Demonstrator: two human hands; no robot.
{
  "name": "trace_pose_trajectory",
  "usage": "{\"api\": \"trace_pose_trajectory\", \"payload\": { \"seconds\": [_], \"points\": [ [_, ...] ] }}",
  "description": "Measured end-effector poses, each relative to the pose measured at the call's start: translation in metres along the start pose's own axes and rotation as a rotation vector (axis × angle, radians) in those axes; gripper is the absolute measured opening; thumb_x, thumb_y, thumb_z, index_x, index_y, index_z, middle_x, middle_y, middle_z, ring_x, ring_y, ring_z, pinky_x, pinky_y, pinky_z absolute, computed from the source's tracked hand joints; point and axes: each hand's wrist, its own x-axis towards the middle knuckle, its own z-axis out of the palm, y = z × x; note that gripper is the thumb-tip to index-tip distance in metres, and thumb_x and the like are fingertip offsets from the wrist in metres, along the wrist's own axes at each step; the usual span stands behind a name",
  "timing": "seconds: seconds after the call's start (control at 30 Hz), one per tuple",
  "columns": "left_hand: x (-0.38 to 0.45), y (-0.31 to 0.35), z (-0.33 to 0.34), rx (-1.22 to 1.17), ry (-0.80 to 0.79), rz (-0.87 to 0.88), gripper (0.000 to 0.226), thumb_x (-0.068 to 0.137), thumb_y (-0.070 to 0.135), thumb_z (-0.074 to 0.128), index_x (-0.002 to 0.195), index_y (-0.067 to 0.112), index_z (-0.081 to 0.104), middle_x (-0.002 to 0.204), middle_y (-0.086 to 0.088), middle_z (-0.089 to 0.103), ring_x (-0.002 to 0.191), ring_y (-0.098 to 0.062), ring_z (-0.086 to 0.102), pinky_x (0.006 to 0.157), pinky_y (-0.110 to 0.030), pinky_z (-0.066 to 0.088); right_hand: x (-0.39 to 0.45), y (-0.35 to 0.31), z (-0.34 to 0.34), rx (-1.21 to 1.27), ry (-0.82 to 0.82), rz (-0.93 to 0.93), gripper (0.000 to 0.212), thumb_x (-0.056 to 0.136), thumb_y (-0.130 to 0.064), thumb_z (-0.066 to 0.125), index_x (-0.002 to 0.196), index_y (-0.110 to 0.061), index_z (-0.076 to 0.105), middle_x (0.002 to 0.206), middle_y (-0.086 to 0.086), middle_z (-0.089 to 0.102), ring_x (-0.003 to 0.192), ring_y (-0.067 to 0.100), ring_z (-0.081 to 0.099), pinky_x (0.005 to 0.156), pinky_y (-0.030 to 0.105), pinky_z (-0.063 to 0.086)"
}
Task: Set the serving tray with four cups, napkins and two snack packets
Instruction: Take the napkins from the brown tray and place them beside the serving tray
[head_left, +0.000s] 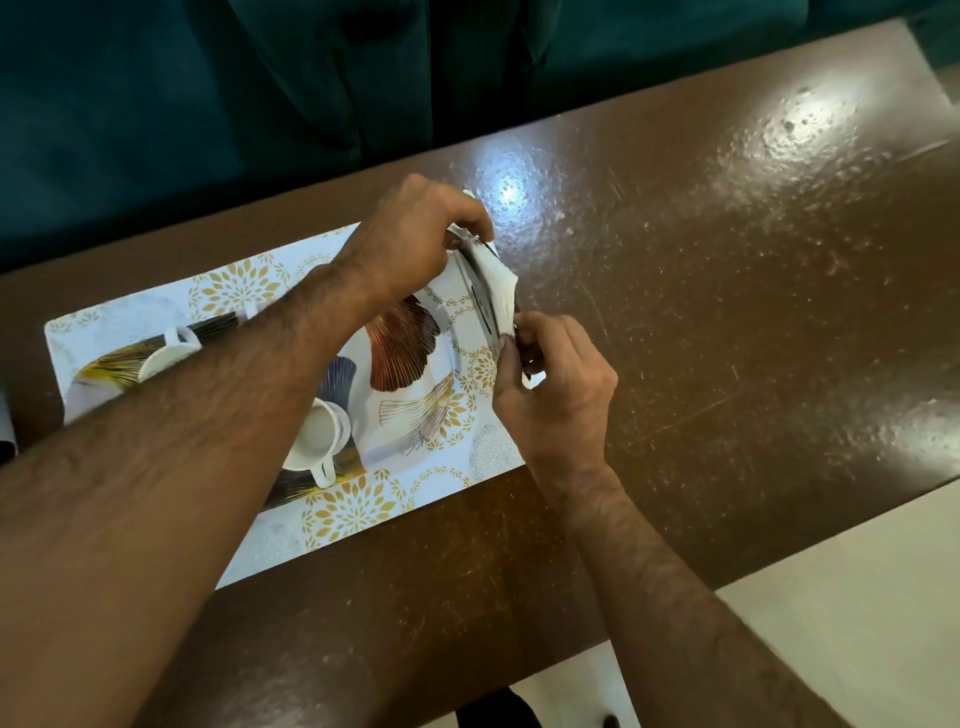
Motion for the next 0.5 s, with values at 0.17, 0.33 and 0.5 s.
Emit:
{"api": "trace_pose_trajectory", "payload": {
  "seconds": [0.17,0.33,0.5],
  "points": [
    [0.0005,-0.0003,0.0020,-0.022,0.024,-0.030,0.051,0.081,-0.025,0.061,0.110,0.013,0.080,0.110,-0.011,0.078,0.098,-0.023,0.076,0.086,-0.046,0.064,0.0016,0.0025,0.0017,0.004,0.003,0.001,0.010,0.089,-0.005,0.071,0.097,0.000,0.073,0.086,0.006,0.071,0.070,0.015,0.065,0.064,0.029,0.058],
    [-0.0025,0.0000,0.0036,-0.013,0.059,-0.046,0.046,0.085,-0.021,0.063,0.108,0.015,0.080,0.110,-0.007,0.079,0.096,-0.019,0.075,0.087,-0.044,0.064,-0.0001,0.0042,0.0026,0.010,0.005,0.002,0.009,0.090,-0.007,0.071,0.097,-0.001,0.073,0.087,0.006,0.072,0.070,0.016,0.065,0.063,0.031,0.059],
    [-0.0055,0.0014,0.0005,0.004,0.043,-0.045,0.043,0.087,-0.017,0.065,0.112,0.016,0.079,0.112,-0.006,0.079,0.101,-0.020,0.075,0.091,-0.041,0.061,-0.0010,0.0021,0.0044,0.009,0.017,0.005,0.010,0.089,-0.006,0.071,0.097,-0.001,0.073,0.086,0.007,0.071,0.070,0.016,0.065,0.063,0.032,0.059]
  ]
}}
